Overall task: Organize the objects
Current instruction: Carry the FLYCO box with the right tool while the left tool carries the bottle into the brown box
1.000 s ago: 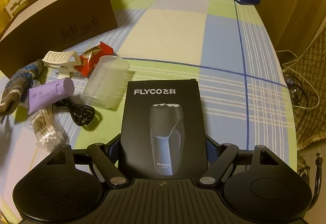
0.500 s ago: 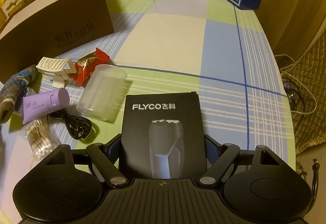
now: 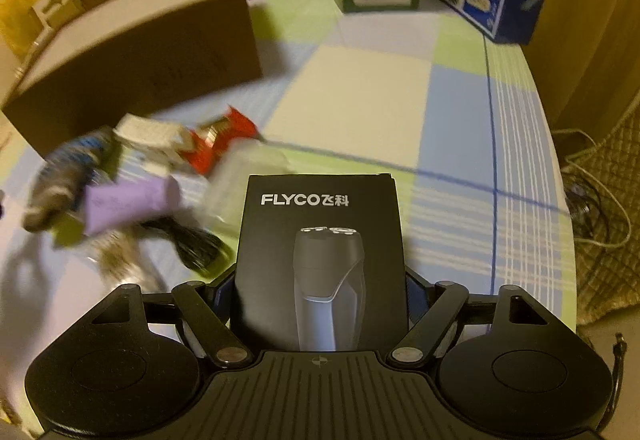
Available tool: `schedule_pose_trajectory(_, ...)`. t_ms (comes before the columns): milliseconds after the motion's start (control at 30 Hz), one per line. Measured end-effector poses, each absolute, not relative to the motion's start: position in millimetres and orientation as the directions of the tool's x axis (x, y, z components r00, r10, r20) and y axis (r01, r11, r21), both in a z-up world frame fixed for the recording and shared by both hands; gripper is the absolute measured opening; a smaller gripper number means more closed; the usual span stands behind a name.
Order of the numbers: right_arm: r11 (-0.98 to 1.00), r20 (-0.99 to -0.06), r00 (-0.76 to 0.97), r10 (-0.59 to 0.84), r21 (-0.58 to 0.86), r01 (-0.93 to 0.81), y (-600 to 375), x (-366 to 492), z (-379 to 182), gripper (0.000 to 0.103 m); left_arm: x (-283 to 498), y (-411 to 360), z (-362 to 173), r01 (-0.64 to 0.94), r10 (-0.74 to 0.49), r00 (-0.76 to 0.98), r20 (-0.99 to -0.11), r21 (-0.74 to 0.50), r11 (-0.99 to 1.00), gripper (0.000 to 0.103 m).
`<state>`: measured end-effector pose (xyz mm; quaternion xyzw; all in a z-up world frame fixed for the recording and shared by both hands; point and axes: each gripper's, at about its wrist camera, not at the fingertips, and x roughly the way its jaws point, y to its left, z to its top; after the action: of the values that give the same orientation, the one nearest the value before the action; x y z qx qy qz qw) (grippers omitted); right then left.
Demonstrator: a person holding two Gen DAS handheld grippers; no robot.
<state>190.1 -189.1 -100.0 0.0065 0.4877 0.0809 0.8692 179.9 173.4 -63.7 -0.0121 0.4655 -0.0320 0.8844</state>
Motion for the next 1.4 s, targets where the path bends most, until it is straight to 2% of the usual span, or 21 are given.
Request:
schedule_pose_trajectory(467,0.900,-0.712,0.571,0.409,0.214,-0.379,-103,259,-20,0.076,242,159,-8,0.084,-0.111,0.664,-0.740,-0.074,0.994,0.023)
schedule_pose_trajectory(767,0.867,-0.652,0.597,0.467,0.204,-0.455,-34,335,8,0.076,309,162,7,0.060,-0.100,0.695,-0.712,-0.082,0.995,0.023)
schedule_pose_trajectory(1067,0.876,-0.673,0.595,0.438,0.172,-0.450,9,400,-10,0.076,368,176,-3,0.012,-0.087,0.675,-0.733,-0.107,0.994,0.023)
schedule_pose_trajectory(1400,0.893,-0.785,0.496,0.372,0.157,-0.421,33,458,-77,0.076,415,183,-51,-0.033,-0.109,0.572,-0.813,-0.156,0.987,0.023)
